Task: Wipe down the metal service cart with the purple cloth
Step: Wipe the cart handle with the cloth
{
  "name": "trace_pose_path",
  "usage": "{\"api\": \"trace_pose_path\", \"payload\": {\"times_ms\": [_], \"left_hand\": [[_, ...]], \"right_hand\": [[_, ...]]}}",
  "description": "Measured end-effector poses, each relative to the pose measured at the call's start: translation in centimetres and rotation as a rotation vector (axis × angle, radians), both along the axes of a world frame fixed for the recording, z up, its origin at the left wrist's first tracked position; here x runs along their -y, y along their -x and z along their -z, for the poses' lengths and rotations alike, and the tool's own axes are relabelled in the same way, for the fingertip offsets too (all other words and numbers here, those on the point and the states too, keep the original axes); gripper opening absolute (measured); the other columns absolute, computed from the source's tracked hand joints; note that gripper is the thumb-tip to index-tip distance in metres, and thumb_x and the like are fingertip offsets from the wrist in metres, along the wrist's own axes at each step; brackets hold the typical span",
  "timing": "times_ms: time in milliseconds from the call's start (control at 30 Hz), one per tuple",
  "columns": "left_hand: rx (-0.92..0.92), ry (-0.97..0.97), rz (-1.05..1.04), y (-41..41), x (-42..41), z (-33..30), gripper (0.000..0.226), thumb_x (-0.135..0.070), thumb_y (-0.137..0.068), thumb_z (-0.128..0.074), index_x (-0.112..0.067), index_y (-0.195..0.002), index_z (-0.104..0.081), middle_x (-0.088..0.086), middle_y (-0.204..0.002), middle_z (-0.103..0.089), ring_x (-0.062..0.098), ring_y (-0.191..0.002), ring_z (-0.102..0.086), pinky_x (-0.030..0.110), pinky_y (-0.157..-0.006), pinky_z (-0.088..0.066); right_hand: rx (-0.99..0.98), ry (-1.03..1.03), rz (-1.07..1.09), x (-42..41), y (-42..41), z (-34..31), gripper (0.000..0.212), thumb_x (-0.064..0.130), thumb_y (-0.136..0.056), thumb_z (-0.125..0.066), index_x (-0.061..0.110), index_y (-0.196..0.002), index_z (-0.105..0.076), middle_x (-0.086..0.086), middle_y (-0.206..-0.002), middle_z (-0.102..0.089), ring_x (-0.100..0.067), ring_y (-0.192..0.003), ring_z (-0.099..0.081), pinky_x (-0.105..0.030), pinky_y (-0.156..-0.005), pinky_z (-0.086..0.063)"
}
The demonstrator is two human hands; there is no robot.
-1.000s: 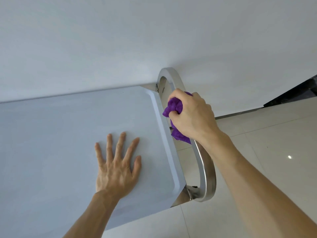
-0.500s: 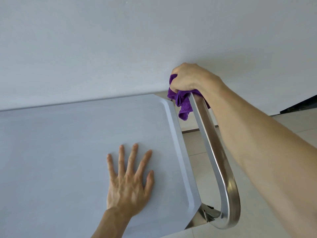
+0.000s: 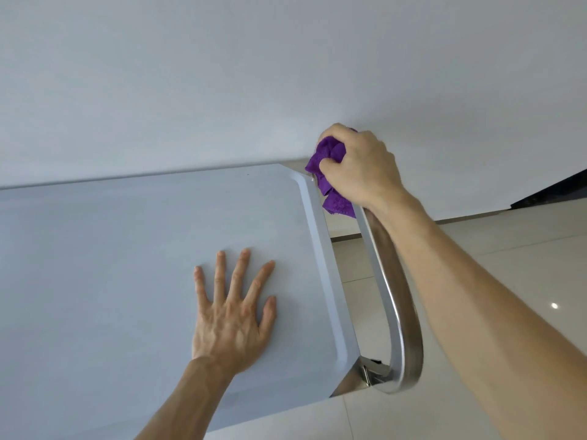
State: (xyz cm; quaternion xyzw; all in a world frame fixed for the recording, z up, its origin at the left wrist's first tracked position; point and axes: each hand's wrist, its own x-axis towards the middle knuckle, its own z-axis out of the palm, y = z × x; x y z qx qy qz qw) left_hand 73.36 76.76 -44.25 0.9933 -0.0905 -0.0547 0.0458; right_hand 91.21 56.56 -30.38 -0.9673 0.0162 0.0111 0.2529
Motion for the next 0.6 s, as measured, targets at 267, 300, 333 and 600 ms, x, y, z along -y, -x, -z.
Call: {"api": "trace_pose_path", "payload": {"times_ms": [267,300,333,600], "left_hand": [[0.008,0.007,-0.036,0.2,0.3,-0.1,0.059,-0.055,-0.097,-0.022,-0.038,-0.154,-0.027,0.004,-0.163,-0.022,0.038,-0.150,-0.011,0.065,-0.117,-0.004],[0.011,0.010,-0.039,0.3,0.3,0.0,0.059,-0.056,-0.097,-0.020,-0.039,-0.154,-0.025,0.004,-0.164,-0.020,0.038,-0.150,-0.009,0.064,-0.117,-0.003],[0.017,0.014,-0.041,0.3,0.3,0.1,0.059,-0.056,-0.098,-0.019,-0.039,-0.154,-0.023,0.003,-0.164,-0.019,0.037,-0.151,-0.008,0.064,-0.117,-0.001],[-0.056,0.116,-0.057,0.1,0.1,-0.5,0.056,-0.057,-0.097,-0.023,-0.044,-0.152,-0.022,-0.001,-0.165,-0.013,0.034,-0.152,0.000,0.060,-0.118,0.010]], "right_hand": [[0.047,0.052,0.007,1.2,10.6,-0.2,0.029,0.026,-0.085,-0.056,0.041,-0.110,-0.054,0.004,-0.119,-0.048,-0.030,-0.088,-0.060,-0.036,-0.074,-0.047],[0.054,0.058,0.006,1.4,11.9,-0.2,0.030,0.026,-0.085,-0.057,0.041,-0.111,-0.054,0.003,-0.121,-0.048,-0.029,-0.088,-0.060,-0.037,-0.074,-0.050],[0.072,0.067,0.008,1.5,13.2,-0.1,0.030,0.026,-0.084,-0.058,0.040,-0.110,-0.054,0.003,-0.121,-0.048,-0.027,-0.086,-0.060,-0.038,-0.072,-0.052],[0.230,0.156,0.069,1.7,21.9,1.5,0.036,0.012,-0.079,-0.068,0.032,-0.107,-0.059,-0.002,-0.117,-0.045,-0.021,-0.079,-0.054,-0.032,-0.054,-0.050]]}}
